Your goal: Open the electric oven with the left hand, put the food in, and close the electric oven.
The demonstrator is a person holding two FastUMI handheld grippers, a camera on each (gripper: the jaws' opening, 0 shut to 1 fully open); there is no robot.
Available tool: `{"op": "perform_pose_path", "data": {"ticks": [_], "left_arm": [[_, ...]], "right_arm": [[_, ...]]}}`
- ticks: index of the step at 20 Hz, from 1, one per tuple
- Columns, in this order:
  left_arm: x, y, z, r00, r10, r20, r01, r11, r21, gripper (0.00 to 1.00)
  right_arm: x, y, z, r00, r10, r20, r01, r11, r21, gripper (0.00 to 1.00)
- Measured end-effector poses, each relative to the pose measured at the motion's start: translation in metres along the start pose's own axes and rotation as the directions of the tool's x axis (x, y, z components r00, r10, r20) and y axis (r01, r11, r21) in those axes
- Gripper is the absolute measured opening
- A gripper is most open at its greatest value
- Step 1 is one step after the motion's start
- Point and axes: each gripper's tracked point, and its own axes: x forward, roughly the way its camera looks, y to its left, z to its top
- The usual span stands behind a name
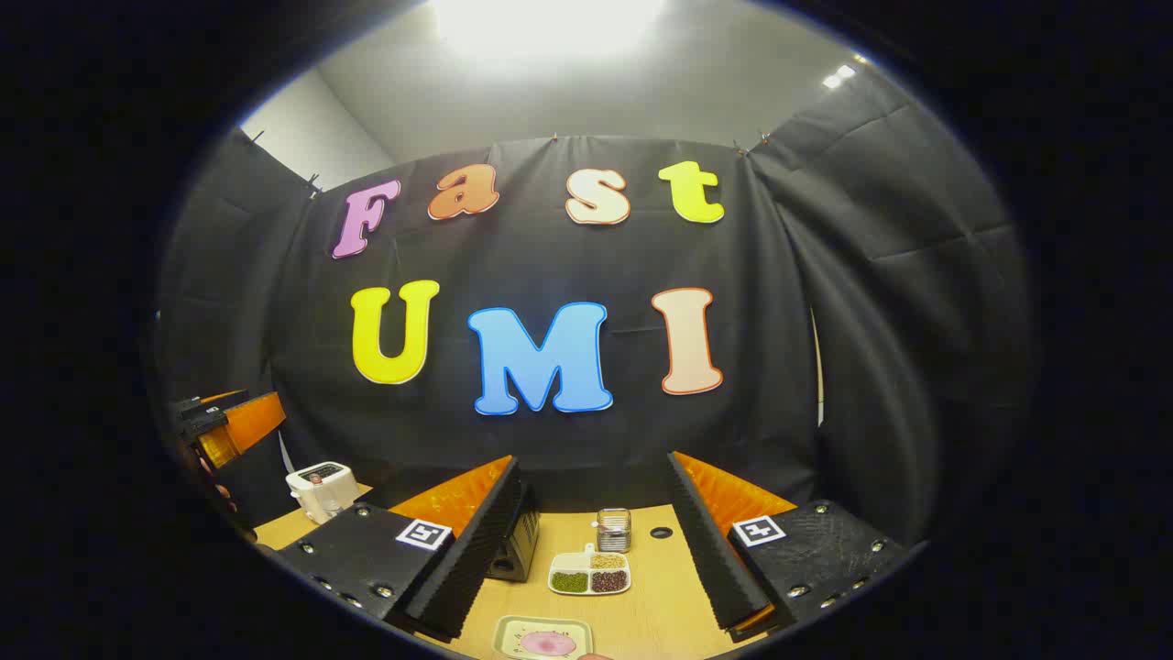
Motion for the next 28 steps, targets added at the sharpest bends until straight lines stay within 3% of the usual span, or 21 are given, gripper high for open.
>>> {"op": "perform_pose_path", "data": {"ticks": [8,11,12,19,26,27,28], "left_arm": [[0.009,0.001,0.004,0.998,-0.063,0.016,0.063,0.998,-0.02,1.0],[0.019,0.008,0.003,0.996,-0.085,0.009,0.085,0.996,-0.018,0.92],[0.023,0.011,0.001,0.996,-0.091,0.006,0.091,0.996,-0.018,1.0],[0.052,0.01,-0.016,0.99,-0.137,-0.033,0.135,0.99,-0.042,0.96],[0.084,0.009,-0.075,0.973,-0.159,-0.169,0.154,0.987,-0.042,0.93],[0.089,0.011,-0.088,0.968,-0.157,-0.195,0.152,0.988,-0.04,1.0],[0.095,0.01,-0.101,0.962,-0.159,-0.224,0.154,0.987,-0.038,1.0]], "right_arm": [[0.009,-0.01,0.012,0.996,-0.087,0.033,0.086,0.996,0.029,0.96],[0.014,-0.003,0.018,0.993,-0.102,0.054,0.1,0.995,0.023,0.96],[0.016,-0.002,0.02,0.992,-0.109,0.058,0.108,0.994,0.019,0.96],[0.026,0.006,0.018,0.99,-0.127,0.057,0.127,0.992,0.011,0.96],[0.041,0.006,0.0,0.991,-0.131,0.005,0.131,0.991,0.008,0.96],[0.043,0.006,-0.002,0.991,-0.131,-0.003,0.131,0.991,0.005,0.96],[0.046,0.006,-0.006,0.991,-0.13,-0.013,0.13,0.991,0.0,0.96]]}}
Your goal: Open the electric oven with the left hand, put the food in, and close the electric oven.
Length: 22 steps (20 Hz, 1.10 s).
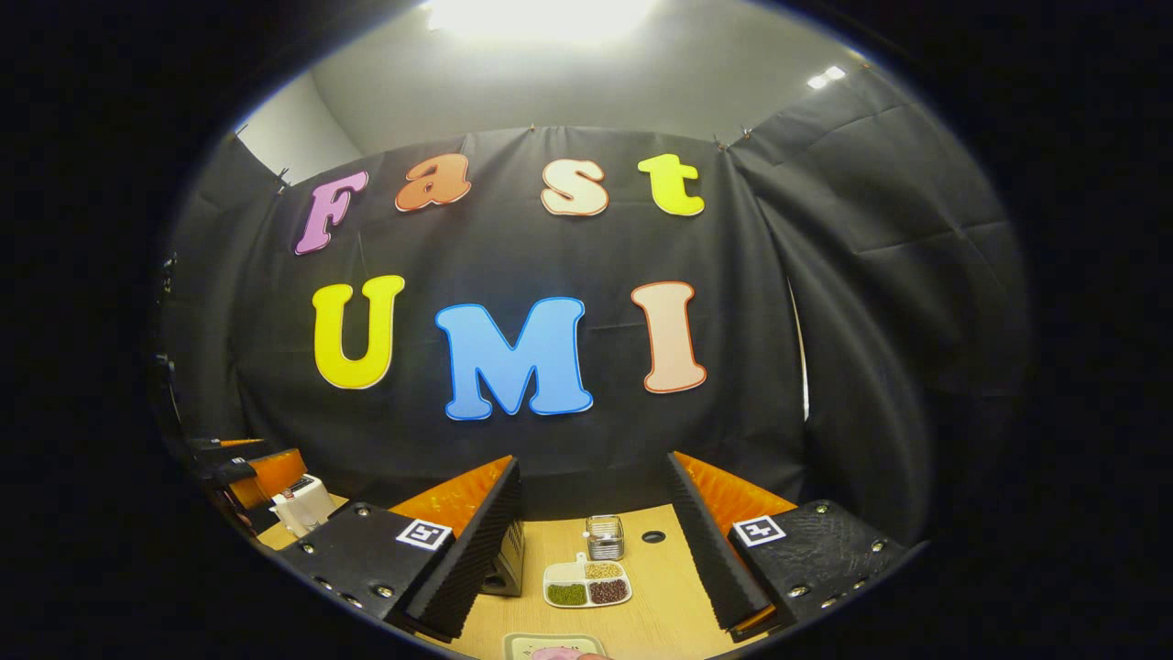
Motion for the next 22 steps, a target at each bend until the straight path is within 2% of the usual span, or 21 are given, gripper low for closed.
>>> {"op": "perform_pose_path", "data": {"ticks": [7,9,10,11,12,13,15,17,18,19,22], "left_arm": [[0.054,0.014,-0.091,0.978,0.002,-0.211,-0.005,1.0,-0.013,1.0],[0.073,0.02,-0.112,0.969,0.012,-0.248,-0.014,1.0,-0.007,1.0],[0.082,0.023,-0.122,0.964,0.019,-0.264,-0.019,1.0,0.0,0.96],[0.091,0.024,-0.13,0.96,0.02,-0.278,-0.019,1.0,0.007,1.0],[0.098,0.024,-0.14,0.955,0.016,-0.297,-0.014,1.0,0.01,0.97],[0.105,0.025,-0.151,0.949,0.015,-0.316,-0.013,1.0,0.01,0.97],[0.117,0.027,-0.172,0.933,0.018,-0.36,-0.019,1.0,0.0,1.0],[0.122,0.03,-0.19,0.917,0.026,-0.398,-0.033,0.999,-0.012,0.97],[0.123,0.031,-0.195,0.912,0.03,-0.408,-0.037,0.999,-0.009,1.0],[0.125,0.032,-0.199,0.909,0.034,-0.415,-0.038,0.999,-0.001,0.94],[0.134,0.036,-0.215,0.9,0.048,-0.433,-0.048,0.999,0.011,1.0]], "right_arm": [[0.005,-0.007,-0.024,0.997,-0.032,-0.072,0.03,0.999,-0.026,0.96],[0.003,-0.008,-0.032,0.995,-0.036,-0.091,0.033,0.999,-0.025,0.96],[0.003,-0.009,-0.035,0.994,-0.038,-0.099,0.036,0.999,-0.028,0.96],[0.004,-0.01,-0.037,0.993,-0.042,-0.106,0.039,0.999,-0.031,0.96],[0.004,-0.009,-0.039,0.993,-0.043,-0.109,0.04,0.999,-0.031,0.92],[0.005,-0.009,-0.038,0.993,-0.044,-0.11,0.041,0.999,-0.031,0.96],[0.007,-0.011,-0.04,0.992,-0.049,-0.114,0.045,0.998,-0.035,0.96],[0.01,-0.013,-0.041,0.991,-0.057,-0.118,0.053,0.998,-0.037,0.96],[0.011,-0.014,-0.043,0.991,-0.061,-0.121,0.057,0.998,-0.036,0.96],[0.012,-0.016,-0.044,0.99,-0.066,-0.125,0.062,0.997,-0.034,0.96],[0.011,-0.02,-0.046,0.988,-0.082,-0.13,0.077,0.996,-0.037,0.96]]}}
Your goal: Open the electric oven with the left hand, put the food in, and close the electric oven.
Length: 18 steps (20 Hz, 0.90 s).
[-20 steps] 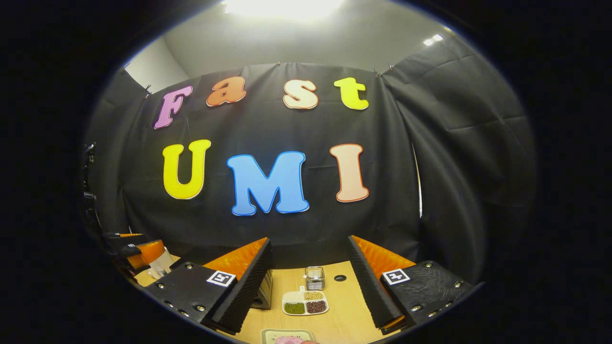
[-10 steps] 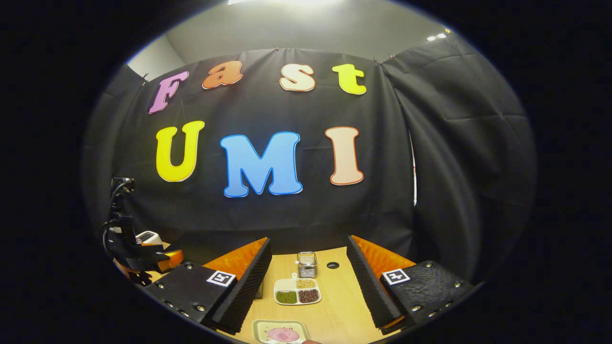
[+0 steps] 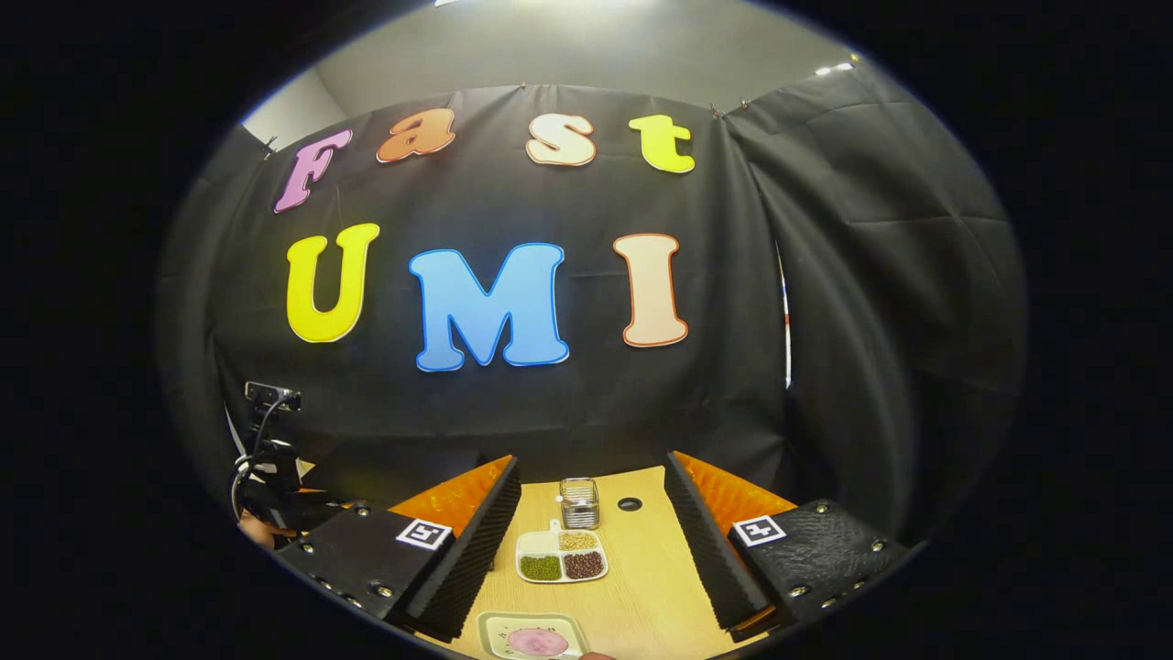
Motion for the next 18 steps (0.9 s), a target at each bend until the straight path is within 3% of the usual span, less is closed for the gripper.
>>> {"op": "perform_pose_path", "data": {"ticks": [3,6,11,14,17,18], "left_arm": [[0.001,0.003,-0.006,1.0,0.03,-0.003,-0.03,0.999,0.026,1.0],[0.001,0.003,-0.007,0.999,0.033,0.013,-0.033,0.999,0.01,0.95],[-0.012,0.002,-0.016,1.0,0.028,0.003,-0.028,1.0,0.007,1.0],[-0.026,0.0,-0.031,1.0,0.026,-0.006,-0.026,1.0,0.016,0.9],[-0.04,-0.001,-0.047,1.0,0.019,-0.018,-0.019,1.0,0.023,1.0],[-0.043,-0.001,-0.054,1.0,0.018,-0.024,-0.017,1.0,0.024,0.95]], "right_arm": [[0.0,-0.004,-0.003,1.0,-0.011,-0.008,0.011,1.0,-0.002,1.0],[-0.001,-0.006,-0.008,1.0,-0.016,-0.018,0.016,1.0,0.007,0.96],[-0.004,-0.001,-0.007,1.0,-0.004,-0.008,0.004,1.0,0.016,0.96],[-0.008,0.004,-0.007,1.0,0.01,-0.007,-0.01,1.0,0.024,0.96],[-0.013,0.005,-0.006,1.0,0.016,-0.005,-0.016,1.0,0.024,0.96],[-0.015,0.004,-0.007,1.0,0.017,-0.004,-0.017,1.0,0.025,0.96]]}}
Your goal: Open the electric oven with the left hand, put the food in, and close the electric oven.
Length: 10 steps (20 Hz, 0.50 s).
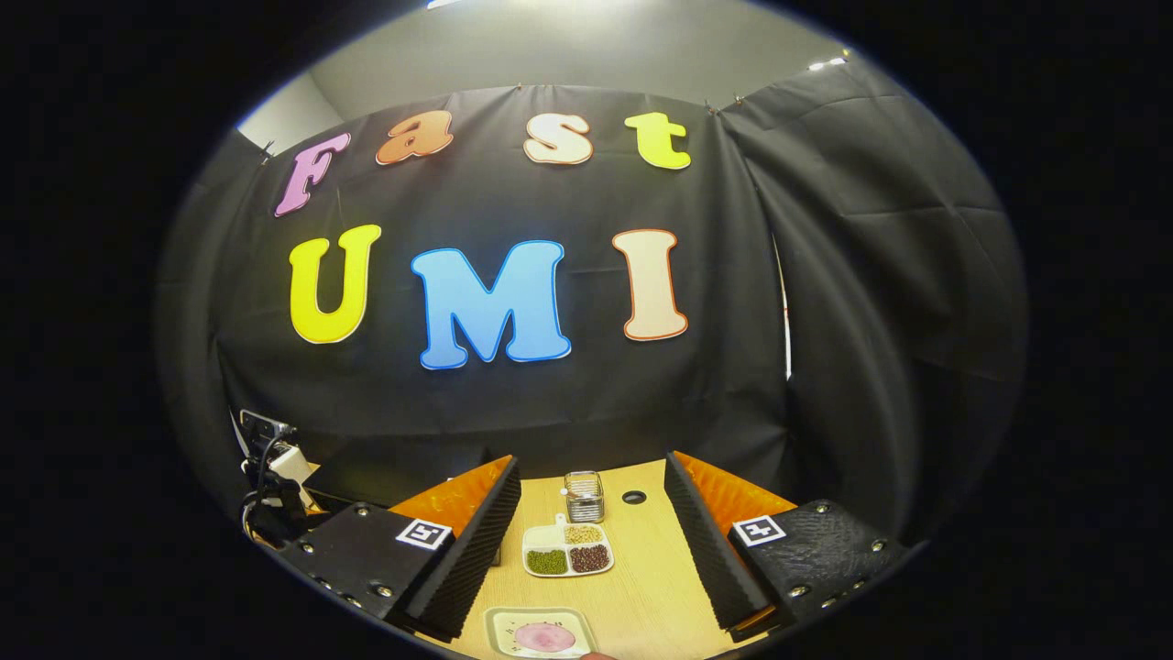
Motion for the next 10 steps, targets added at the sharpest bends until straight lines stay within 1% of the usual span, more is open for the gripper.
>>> {"op": "perform_pose_path", "data": {"ticks": [1,2,3,4,5,8,9,10], "left_arm": [[-0.002,0.0,-0.005,1.0,-0.001,-0.01,0.001,1.0,0.001,1.0],[-0.007,-0.001,-0.012,1.0,-0.003,-0.018,0.003,1.0,0.0,0.95],[-0.01,-0.001,-0.018,1.0,-0.004,-0.028,0.004,1.0,-0.004,0.95],[-0.01,-0.002,-0.022,0.999,-0.006,-0.039,0.006,1.0,-0.006,0.9],[-0.012,-0.003,-0.028,0.999,-0.007,-0.048,0.007,1.0,-0.006,0.95],[-0.016,-0.003,-0.048,0.997,-0.01,-0.071,0.012,1.0,0.021,0.95],[-0.016,-0.003,-0.053,0.996,-0.014,-0.083,0.016,1.0,0.016,0.95],[-0.017,-0.003,-0.058,0.996,-0.021,-0.088,0.021,1.0,0.006,1.0]], "right_arm": [[-0.002,-0.001,0.0,1.0,0.0,0.001,0.0,1.0,-0.001,0.96],[-0.004,-0.001,0.0,1.0,-0.001,0.002,0.001,1.0,-0.002,0.96],[-0.005,-0.001,0.0,1.0,-0.002,0.003,0.002,1.0,-0.002,0.96],[-0.007,-0.001,-0.002,1.0,-0.002,0.002,0.002,1.0,0.0,0.96],[-0.009,-0.001,-0.001,1.0,-0.003,0.002,0.003,1.0,0.002,0.96],[-0.014,-0.002,-0.003,1.0,-0.003,0.0,0.003,1.0,-0.002,0.96],[-0.015,-0.002,-0.003,1.0,-0.003,-0.001,0.003,1.0,-0.004,0.96],[-0.016,-0.002,-0.004,1.0,-0.004,-0.003,0.004,1.0,-0.004,0.96]]}}
